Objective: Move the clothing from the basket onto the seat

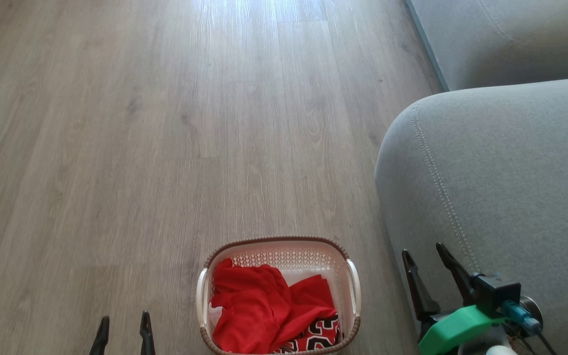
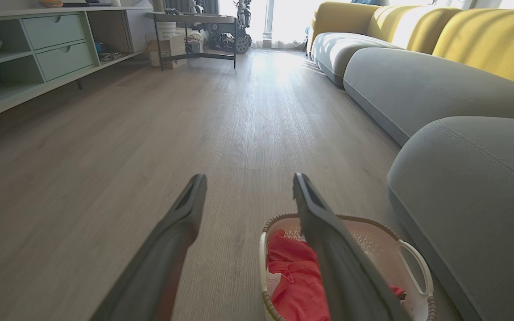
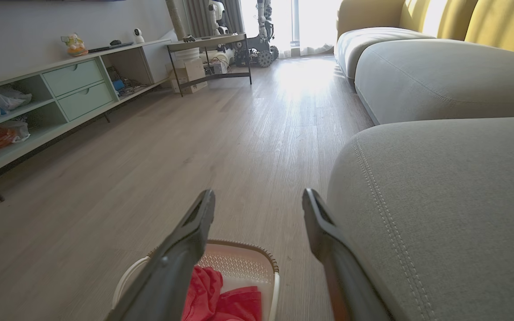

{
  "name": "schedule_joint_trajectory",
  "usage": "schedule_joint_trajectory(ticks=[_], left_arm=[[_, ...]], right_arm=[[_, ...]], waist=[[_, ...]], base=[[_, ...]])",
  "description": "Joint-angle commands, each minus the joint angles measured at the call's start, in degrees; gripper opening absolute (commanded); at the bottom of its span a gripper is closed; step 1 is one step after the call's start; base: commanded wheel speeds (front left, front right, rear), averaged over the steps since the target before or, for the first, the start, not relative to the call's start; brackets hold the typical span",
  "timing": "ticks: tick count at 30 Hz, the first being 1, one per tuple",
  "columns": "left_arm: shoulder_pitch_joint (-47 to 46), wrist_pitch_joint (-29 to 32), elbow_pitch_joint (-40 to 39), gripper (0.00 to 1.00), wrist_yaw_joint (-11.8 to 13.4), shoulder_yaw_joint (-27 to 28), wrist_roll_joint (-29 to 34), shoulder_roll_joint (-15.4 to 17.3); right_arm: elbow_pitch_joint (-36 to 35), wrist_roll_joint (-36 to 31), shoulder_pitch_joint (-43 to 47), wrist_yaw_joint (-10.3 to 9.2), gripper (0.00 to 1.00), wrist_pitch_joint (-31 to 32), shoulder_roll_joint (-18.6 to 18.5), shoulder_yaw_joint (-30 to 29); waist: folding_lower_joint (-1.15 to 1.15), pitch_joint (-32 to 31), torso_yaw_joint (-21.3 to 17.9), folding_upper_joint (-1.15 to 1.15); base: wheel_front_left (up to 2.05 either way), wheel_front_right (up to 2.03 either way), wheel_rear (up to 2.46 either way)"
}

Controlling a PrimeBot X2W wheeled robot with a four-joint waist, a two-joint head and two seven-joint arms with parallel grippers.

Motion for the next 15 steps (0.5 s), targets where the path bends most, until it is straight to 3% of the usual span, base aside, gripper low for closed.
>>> schedule_joint_trajectory(ticks=[1,15], left_arm=[[-1.3,-0.7,-1.6,1.00,0.2,1.8,-0.4,0.5],[-1.6,-0.7,-1.5,1.00,0.1,1.9,-0.3,0.5]], right_arm=[[-1.7,-0.4,-1.6,-0.01,1.00,-0.8,0.3,1.5],[-2.0,-0.4,-1.7,-0.01,1.00,-0.8,0.3,1.1]], waist=[[0.00,0.1,0.0,0.00],[0.00,1.0,0.1,0.00]], base=[[0.00,0.00,0.00],[0.00,0.00,0.00]])
